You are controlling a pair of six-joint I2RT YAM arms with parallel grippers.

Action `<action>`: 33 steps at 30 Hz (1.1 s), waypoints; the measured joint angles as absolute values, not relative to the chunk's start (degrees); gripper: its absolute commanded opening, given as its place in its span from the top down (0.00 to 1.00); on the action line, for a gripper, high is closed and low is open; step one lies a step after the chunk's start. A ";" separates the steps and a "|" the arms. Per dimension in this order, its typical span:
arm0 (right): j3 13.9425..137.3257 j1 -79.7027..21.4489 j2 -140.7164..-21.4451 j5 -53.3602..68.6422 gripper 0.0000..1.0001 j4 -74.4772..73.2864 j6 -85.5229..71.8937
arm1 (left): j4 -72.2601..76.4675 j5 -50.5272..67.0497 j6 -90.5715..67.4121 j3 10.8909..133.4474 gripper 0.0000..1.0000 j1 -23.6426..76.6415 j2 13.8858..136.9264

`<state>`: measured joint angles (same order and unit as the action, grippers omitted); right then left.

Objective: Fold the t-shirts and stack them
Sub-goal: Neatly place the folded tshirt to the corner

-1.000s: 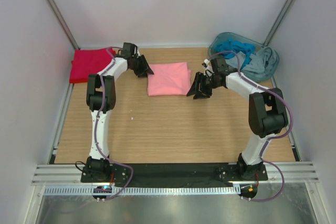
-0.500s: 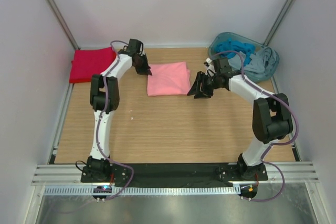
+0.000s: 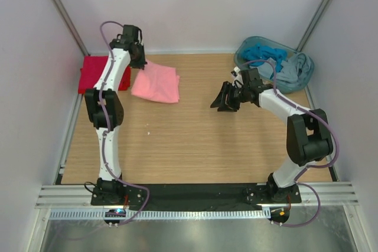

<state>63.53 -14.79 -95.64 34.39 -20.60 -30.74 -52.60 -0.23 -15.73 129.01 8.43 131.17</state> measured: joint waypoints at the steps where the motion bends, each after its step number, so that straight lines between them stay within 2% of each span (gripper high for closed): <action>1: 63.33 -14.79 -95.33 34.50 0.48 -20.16 -30.83 | -52.86 -1.10 -14.61 129.82 1.00 7.51 130.91; 9: 60.71 -14.79 -94.52 34.96 0.48 -15.35 -32.93 | -52.69 -6.66 -6.87 132.86 1.00 0.95 129.54; 15: 59.94 -14.79 -95.74 35.51 0.48 -13.52 -33.12 | -50.35 -10.37 -0.56 134.85 1.00 0.51 129.01; 28: 63.99 -14.79 -103.63 35.51 0.48 -12.88 -32.77 | -41.19 -11.79 -1.17 140.35 1.00 -7.88 132.40; 29: 64.86 -14.79 -104.07 35.48 0.48 -13.10 -32.53 | -40.75 -11.64 -1.28 140.35 0.98 -8.95 133.27; 31: 66.48 -14.79 -104.99 35.51 0.48 -13.61 -31.99 | -39.29 -10.90 -1.17 140.35 0.75 -10.98 135.39; 33: 67.48 -14.79 -105.89 35.53 0.48 -13.82 -31.59 | -36.71 -10.55 -1.63 140.29 0.58 -12.78 137.97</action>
